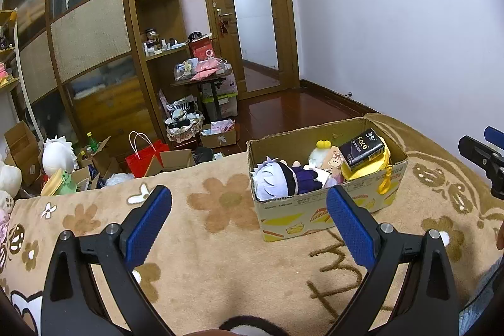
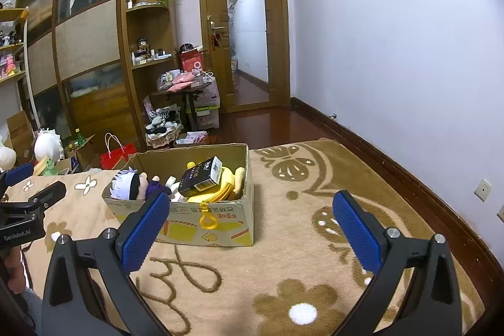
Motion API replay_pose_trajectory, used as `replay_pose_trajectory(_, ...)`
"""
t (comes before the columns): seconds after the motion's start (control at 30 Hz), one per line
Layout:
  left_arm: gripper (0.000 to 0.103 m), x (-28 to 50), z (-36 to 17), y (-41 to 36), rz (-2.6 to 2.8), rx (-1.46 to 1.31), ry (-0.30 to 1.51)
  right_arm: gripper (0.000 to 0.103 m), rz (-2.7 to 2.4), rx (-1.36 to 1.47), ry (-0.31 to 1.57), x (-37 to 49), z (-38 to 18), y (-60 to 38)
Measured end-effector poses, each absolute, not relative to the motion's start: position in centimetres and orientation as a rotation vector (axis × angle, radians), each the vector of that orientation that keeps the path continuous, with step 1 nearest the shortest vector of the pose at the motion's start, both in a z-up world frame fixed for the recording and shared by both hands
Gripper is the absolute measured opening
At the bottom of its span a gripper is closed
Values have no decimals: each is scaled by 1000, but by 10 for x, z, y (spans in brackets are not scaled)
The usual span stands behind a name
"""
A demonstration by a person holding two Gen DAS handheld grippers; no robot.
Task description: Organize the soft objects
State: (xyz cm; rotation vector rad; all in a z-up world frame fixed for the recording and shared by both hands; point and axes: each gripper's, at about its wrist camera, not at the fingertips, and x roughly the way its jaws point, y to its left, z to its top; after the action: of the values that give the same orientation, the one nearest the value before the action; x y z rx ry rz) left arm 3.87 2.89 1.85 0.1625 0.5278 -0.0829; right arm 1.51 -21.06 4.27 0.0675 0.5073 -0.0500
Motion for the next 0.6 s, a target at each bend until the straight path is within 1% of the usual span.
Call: replay_pose_trajectory(0.6, 98, 38, 19, 29, -70, 160, 528, 103, -53, 67, 505, 15, 42, -212)
